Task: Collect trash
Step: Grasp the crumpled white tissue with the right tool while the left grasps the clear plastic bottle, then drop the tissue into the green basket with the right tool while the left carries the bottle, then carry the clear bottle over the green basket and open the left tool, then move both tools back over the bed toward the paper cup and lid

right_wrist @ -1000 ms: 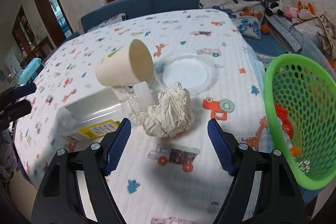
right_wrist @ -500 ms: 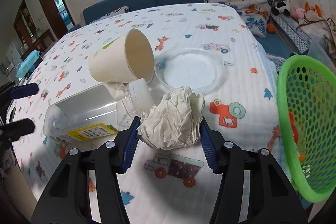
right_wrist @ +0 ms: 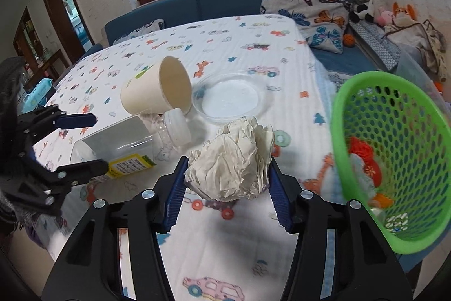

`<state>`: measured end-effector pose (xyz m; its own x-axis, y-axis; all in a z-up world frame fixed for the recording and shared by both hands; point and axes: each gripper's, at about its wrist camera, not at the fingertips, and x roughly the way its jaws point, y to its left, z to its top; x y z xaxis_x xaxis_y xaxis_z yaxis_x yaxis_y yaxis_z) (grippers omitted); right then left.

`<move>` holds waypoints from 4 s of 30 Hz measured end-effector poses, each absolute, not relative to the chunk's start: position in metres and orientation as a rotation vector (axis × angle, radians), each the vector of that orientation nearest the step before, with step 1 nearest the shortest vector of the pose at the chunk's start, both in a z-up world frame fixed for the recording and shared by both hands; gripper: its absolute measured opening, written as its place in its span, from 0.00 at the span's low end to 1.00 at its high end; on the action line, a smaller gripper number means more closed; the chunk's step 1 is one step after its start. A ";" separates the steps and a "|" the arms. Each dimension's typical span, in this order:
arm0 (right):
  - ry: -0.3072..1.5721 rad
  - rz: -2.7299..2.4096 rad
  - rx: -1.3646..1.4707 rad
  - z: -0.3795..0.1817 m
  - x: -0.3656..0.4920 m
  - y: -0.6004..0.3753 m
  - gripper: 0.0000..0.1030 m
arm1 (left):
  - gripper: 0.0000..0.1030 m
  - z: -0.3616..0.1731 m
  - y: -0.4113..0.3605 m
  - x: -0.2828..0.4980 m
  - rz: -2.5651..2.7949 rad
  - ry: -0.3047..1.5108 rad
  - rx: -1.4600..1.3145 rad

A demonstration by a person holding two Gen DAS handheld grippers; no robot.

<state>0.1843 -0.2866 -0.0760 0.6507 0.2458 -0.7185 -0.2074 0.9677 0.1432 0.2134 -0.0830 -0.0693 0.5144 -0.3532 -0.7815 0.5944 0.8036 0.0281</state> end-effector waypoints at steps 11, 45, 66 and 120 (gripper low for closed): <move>0.817 0.196 0.079 -0.071 0.176 -0.311 0.53 | 0.77 -0.086 -0.101 0.227 -0.587 0.885 0.389; 0.807 -0.040 0.165 -0.073 0.168 -0.409 0.55 | 0.53 -0.065 -0.118 0.196 -0.689 0.844 0.296; 0.787 -0.138 0.232 -0.075 0.158 -0.469 0.66 | 0.53 -0.019 -0.188 0.200 -0.779 0.763 0.305; 0.729 -0.153 0.274 -0.067 0.087 -0.495 0.69 | 0.65 -0.042 -0.375 0.254 -0.872 0.921 0.348</move>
<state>0.0866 -0.4954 -0.0675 0.7371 -0.0431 -0.6744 0.2322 0.9533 0.1929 0.2542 -0.3754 -0.0415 0.3050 -0.5033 -0.8085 0.7800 0.6191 -0.0912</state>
